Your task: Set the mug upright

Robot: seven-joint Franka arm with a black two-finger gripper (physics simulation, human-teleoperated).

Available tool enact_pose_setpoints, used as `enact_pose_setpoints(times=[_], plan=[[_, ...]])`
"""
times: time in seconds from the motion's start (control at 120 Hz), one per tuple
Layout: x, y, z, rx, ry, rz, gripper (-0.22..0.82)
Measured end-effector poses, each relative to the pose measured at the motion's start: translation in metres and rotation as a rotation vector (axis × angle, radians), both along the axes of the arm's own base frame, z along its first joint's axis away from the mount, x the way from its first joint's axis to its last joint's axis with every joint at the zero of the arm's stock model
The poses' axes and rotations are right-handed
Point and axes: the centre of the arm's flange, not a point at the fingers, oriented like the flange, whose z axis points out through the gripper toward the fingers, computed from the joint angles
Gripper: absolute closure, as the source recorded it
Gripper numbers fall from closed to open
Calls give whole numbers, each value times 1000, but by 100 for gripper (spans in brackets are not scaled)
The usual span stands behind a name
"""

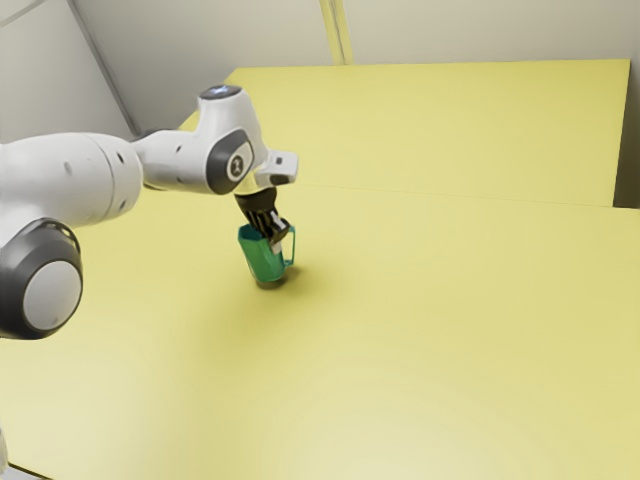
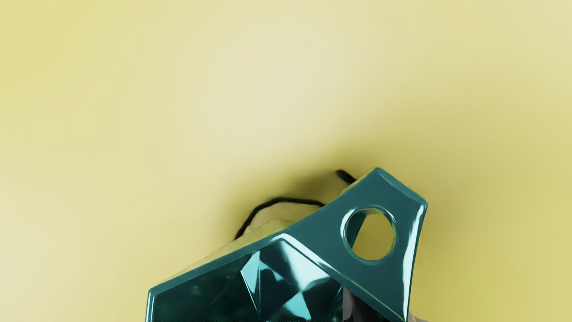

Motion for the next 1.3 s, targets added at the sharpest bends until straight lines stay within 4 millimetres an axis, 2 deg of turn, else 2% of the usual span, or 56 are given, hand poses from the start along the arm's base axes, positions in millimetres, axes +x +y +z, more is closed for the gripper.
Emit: enact_pose_setpoints(times=[0.2, 0.4, 0.492, 0.6, 0.708, 0.775, 0.917, 0.967, 1.183, 1.3], plan=[[2, -8, -12, 13, 1, -2, 77], [2, -12, -10, 11, -5, -5, 34], [2, -13, -5, 10, -13, -8, 22], [2, -13, 8, 9, -32, -10, 13], [-1, -12, 36, -3, -70, -9, 8], [-5, -10, 60, -15, -95, -6, 6], [-31, -2, 132, -18, -126, 3, 3], [-41, 3, 151, -7, -122, 10, 2], [-76, 17, 201, 11, -91, 58, 1], [-85, 22, 231, 9, -107, 85, 0]])
